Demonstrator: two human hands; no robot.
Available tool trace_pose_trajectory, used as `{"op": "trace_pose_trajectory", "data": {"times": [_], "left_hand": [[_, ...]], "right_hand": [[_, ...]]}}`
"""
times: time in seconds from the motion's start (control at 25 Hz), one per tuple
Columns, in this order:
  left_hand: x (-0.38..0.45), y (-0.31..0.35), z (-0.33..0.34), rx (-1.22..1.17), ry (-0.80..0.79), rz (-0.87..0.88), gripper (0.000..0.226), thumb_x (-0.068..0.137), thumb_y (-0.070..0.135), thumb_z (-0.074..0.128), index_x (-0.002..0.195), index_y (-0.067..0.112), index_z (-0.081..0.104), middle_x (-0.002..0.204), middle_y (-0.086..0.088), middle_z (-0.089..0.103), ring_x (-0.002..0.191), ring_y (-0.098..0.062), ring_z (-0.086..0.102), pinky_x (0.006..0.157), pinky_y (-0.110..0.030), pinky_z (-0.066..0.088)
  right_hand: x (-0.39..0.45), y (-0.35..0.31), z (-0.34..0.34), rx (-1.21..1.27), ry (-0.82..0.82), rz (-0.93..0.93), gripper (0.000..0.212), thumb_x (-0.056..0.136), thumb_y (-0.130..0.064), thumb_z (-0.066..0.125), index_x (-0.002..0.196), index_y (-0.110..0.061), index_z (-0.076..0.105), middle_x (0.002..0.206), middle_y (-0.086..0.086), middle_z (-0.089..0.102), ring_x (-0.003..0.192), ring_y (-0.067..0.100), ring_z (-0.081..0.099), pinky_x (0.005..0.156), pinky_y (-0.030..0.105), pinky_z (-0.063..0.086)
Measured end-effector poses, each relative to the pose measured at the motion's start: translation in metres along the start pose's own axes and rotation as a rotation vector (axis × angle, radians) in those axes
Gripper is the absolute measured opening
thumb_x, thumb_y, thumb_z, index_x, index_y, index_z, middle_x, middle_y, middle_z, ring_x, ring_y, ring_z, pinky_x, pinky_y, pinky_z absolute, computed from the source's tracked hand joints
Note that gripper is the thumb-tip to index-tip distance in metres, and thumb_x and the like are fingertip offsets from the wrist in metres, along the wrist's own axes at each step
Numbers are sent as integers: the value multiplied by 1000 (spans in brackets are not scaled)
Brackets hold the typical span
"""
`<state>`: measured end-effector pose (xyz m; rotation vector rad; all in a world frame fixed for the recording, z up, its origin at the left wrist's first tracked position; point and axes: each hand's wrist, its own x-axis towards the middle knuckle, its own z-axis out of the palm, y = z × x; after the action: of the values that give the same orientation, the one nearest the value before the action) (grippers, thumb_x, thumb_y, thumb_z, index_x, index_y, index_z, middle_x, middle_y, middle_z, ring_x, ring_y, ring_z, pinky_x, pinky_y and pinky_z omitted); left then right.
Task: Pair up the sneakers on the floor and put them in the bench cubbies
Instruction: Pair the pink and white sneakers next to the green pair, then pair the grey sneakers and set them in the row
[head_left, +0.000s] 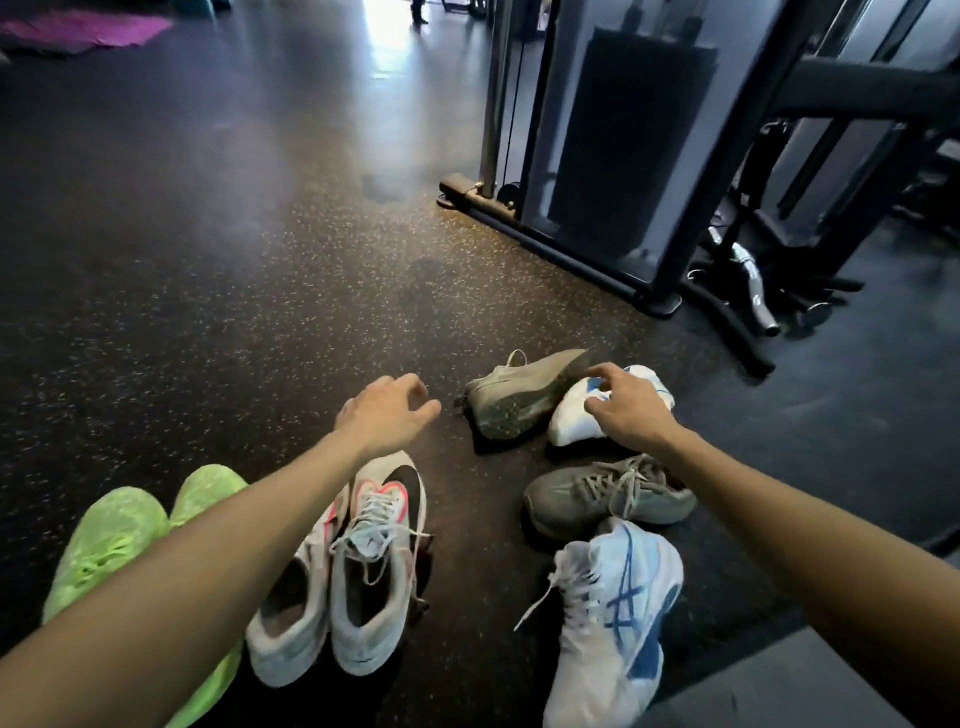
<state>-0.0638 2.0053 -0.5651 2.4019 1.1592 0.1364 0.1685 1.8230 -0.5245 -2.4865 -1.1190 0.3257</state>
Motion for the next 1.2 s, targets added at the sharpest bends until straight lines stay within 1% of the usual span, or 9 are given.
{"op": "trace_pose_trajectory", "data": {"times": [0.2,0.44,0.52,0.68,0.8,0.88,1.0,1.12,1.2], "left_hand": [[36,45,45,72,-55,-34,36,90,56,50,114,30,59,117,-4,59,111,-26,56,97,-42,46],[63,89,101,73,-126,-59,36,88,54,54,113,29,62,114,0,63,109,-23,59,93,-39,49],[70,107,118,62,-173,-60,38,86,55,55,114,30,61,110,1,65,103,-22,60,89,-39,51],[70,143,147,-31,-250,-45,41,76,63,58,106,35,61,101,8,67,94,-17,63,84,-37,54],[68,167,171,-68,-362,-9,51,76,65,61,117,36,59,107,5,64,97,-17,61,86,-39,53],[68,175,183,-59,-393,13,51,78,60,62,122,35,57,114,1,62,101,-19,60,89,-40,52],[73,176,185,-17,-319,29,41,86,44,60,124,29,56,116,-1,59,105,-21,58,88,-38,51],[85,164,177,40,-108,-28,29,90,41,55,115,26,57,113,-2,55,106,-24,56,88,-40,50],[98,151,168,64,23,-78,28,92,43,51,112,24,58,114,-3,55,109,-26,54,90,-41,49]], "right_hand": [[59,88,-1,-17,-42,9,48,88,-20,57,134,-13,50,133,11,58,121,30,53,98,34,42],[113,161,4,-93,-108,11,46,85,-18,55,131,-18,52,132,9,58,117,31,56,98,43,46],[126,179,8,-149,-141,-10,47,85,-18,56,131,-18,51,131,10,58,115,31,56,96,43,48],[142,202,21,-256,-165,-39,42,91,-23,54,132,-20,48,131,13,49,115,32,52,95,45,46],[147,209,27,-304,-192,-106,46,90,-31,57,133,-23,45,135,11,45,118,31,48,96,47,47],[148,212,27,-426,-232,-214,52,88,-35,60,136,-26,41,139,9,40,123,31,43,98,46,45],[147,217,25,-560,-251,-289,65,83,-27,69,138,-28,34,140,9,34,125,31,39,93,43,48],[146,222,27,-579,-194,-302,65,82,-19,72,134,-28,34,136,7,35,121,28,41,81,40,53],[148,227,27,-577,-179,-309,65,81,-20,73,132,-27,35,134,6,35,118,26,43,76,38,54]]}}
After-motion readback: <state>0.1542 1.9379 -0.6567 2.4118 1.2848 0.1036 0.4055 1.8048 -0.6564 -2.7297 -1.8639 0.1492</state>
